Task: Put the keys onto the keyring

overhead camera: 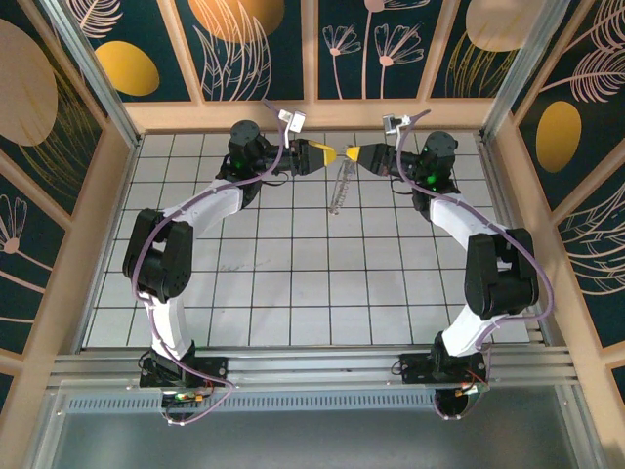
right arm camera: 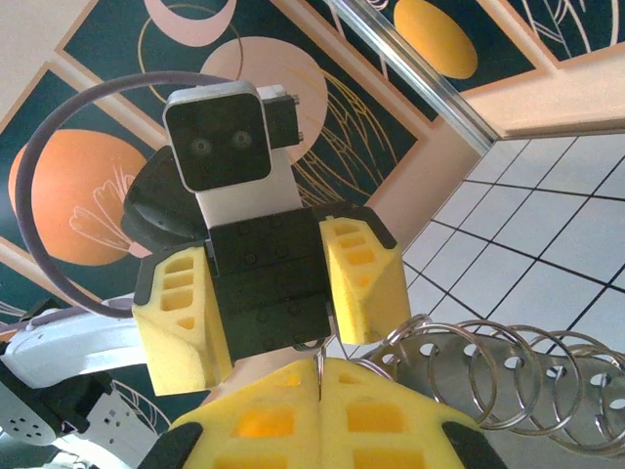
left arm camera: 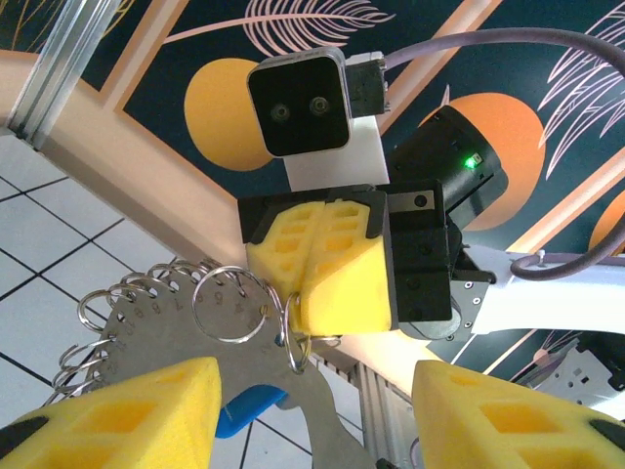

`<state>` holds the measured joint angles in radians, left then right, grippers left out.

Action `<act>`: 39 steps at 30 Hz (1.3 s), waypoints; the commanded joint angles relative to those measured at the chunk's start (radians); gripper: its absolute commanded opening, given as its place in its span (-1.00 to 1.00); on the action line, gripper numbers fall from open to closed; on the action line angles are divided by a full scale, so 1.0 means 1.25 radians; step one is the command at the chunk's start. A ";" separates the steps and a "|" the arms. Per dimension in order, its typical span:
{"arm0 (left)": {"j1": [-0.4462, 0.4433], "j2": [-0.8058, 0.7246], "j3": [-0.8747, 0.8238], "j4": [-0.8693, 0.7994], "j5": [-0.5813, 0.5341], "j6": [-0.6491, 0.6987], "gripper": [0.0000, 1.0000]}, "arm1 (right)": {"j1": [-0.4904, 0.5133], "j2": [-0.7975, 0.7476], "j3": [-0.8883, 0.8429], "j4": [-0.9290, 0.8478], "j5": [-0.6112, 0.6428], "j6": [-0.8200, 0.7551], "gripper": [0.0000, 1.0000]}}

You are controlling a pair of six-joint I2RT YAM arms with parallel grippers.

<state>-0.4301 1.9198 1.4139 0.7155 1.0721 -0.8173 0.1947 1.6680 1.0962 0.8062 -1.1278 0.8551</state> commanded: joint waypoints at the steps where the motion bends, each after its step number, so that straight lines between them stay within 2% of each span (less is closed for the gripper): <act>1: 0.001 0.012 0.020 0.067 0.019 -0.033 0.06 | 0.010 0.008 0.016 0.058 -0.022 0.011 -1.00; 11: -0.001 0.014 0.008 0.095 0.025 -0.054 -0.06 | 0.024 0.020 0.029 0.061 -0.017 0.013 -1.00; 28: -0.001 0.018 -0.015 0.113 0.033 -0.063 -0.11 | 0.037 0.035 0.049 0.061 -0.005 0.015 -1.00; 36: -0.002 0.018 -0.019 0.123 0.048 -0.071 -0.34 | 0.037 0.050 0.058 0.076 0.002 0.028 -1.00; 39: -0.003 0.017 -0.024 0.128 0.051 -0.074 -0.37 | 0.036 0.055 0.059 0.079 0.004 0.030 -1.00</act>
<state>-0.4301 1.9312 1.3926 0.8120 1.0924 -0.9009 0.2359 1.7184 1.1271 0.8421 -1.1316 0.8787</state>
